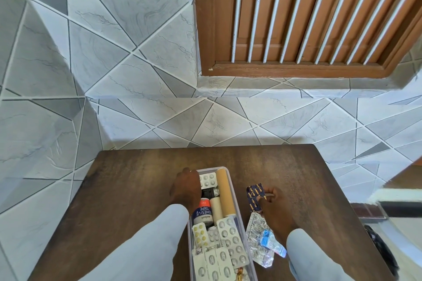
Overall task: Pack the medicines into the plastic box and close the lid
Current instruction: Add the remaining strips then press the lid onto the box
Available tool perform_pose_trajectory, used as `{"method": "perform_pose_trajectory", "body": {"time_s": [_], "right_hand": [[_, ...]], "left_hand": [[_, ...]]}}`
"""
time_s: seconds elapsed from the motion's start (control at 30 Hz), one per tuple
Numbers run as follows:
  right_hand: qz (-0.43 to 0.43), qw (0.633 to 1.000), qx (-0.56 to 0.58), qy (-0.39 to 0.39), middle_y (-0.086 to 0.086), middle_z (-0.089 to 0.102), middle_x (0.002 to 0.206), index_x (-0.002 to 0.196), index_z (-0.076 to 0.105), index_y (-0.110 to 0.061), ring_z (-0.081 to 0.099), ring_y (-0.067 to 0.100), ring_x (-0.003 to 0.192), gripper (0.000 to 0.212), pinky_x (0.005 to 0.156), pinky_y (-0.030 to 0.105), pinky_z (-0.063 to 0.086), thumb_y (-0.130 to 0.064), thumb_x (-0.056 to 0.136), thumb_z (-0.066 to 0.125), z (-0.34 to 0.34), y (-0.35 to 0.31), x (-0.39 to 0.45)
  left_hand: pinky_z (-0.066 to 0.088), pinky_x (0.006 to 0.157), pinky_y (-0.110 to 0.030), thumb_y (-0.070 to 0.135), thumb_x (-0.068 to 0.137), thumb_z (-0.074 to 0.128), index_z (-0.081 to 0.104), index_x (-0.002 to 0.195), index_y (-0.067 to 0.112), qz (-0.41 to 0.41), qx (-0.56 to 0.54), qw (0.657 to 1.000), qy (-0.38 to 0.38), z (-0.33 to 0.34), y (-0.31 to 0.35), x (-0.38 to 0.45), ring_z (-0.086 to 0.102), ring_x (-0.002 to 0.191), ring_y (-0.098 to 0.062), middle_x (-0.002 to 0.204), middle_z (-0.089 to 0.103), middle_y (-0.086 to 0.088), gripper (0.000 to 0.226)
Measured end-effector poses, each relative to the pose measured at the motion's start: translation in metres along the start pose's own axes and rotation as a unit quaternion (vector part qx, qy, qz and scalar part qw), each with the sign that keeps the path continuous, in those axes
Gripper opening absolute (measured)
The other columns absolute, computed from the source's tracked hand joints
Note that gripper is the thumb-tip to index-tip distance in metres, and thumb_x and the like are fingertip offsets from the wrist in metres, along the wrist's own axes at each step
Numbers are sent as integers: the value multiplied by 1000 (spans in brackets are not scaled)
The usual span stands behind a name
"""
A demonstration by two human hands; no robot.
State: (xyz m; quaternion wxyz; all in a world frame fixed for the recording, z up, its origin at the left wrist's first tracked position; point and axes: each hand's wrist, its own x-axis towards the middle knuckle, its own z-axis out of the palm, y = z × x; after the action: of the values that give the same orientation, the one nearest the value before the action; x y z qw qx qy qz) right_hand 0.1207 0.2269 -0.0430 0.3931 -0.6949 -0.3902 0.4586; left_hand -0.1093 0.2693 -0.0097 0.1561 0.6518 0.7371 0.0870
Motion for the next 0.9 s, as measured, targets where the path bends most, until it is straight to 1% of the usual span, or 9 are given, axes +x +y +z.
{"method": "perform_pose_trajectory", "body": {"time_s": [0.07, 0.13, 0.27, 0.37, 0.5, 0.63, 0.7, 0.8, 0.9], "right_hand": [[0, 1000, 1, -1, 8, 70, 93, 99, 58, -19, 69, 23, 83, 10, 61, 24, 48, -11, 93, 59, -1, -1, -2], [-1, 1000, 4, 3, 8, 70, 93, 97, 58, -20, 69, 24, 83, 10, 62, 26, 50, -11, 93, 59, -2, -1, -1], [2, 1000, 16, 7, 8, 71, 93, 98, 59, -18, 70, 24, 83, 10, 64, 28, 54, -10, 93, 59, -3, -1, 1], [7, 1000, 16, 9, 8, 71, 94, 101, 59, -18, 71, 23, 83, 11, 64, 28, 54, -12, 93, 60, -4, 0, 2], [3, 1000, 9, 12, 5, 70, 95, 102, 59, -19, 70, 21, 83, 11, 65, 27, 55, -14, 93, 61, -3, -2, 2], [0, 1000, 8, 13, 5, 69, 94, 100, 59, -19, 70, 20, 82, 9, 62, 25, 53, -14, 93, 60, -3, -3, 0], [2, 1000, 12, 12, 5, 69, 94, 100, 58, -20, 70, 20, 82, 9, 63, 26, 53, -14, 93, 60, -4, -2, 1], [3, 1000, 17, 13, 5, 69, 93, 100, 58, -19, 70, 21, 83, 9, 63, 27, 54, -14, 93, 60, -5, -1, 1], [1, 1000, 10, 14, 7, 71, 93, 99, 59, -21, 71, 22, 82, 10, 72, 36, 59, -14, 92, 61, -2, 1, 2]], "left_hand": [[48, 92, -35, 18, 92, 56, 56, 124, 13, 25, 38, 999, -2, 0, 6, 0, 53, 115, -27, 127, 52, -9, 33], [49, 91, -36, 19, 92, 57, 57, 124, 14, 34, 61, 998, -4, -1, 12, 0, 55, 112, -27, 125, 53, -8, 33], [51, 86, -35, 21, 91, 60, 57, 121, 15, 40, 71, 997, 0, -8, 25, 2, 60, 108, -27, 123, 54, -8, 31], [51, 88, -35, 18, 91, 62, 55, 122, 10, 27, 53, 998, 6, -14, 34, 7, 60, 110, -29, 123, 57, -12, 32], [52, 94, -38, 15, 93, 60, 52, 122, 5, 19, 11, 1000, -3, -15, 42, 9, 60, 111, -31, 125, 57, -15, 32], [52, 85, -34, 12, 91, 60, 53, 119, 8, -22, -57, 998, 0, -12, 32, 13, 61, 106, -30, 120, 58, -13, 30], [54, 84, -34, 13, 89, 61, 59, 114, 11, -28, -68, 997, -5, -10, 23, 16, 61, 104, -28, 119, 60, -11, 24], [53, 81, -32, 16, 89, 62, 61, 108, 13, -26, -72, 997, -5, -7, 17, 18, 61, 99, -25, 114, 61, -10, 19], [49, 74, -27, 18, 90, 62, 65, 106, 11, -40, -105, 994, 0, -7, 23, 19, 57, 87, -18, 109, 64, -9, 17]]}}
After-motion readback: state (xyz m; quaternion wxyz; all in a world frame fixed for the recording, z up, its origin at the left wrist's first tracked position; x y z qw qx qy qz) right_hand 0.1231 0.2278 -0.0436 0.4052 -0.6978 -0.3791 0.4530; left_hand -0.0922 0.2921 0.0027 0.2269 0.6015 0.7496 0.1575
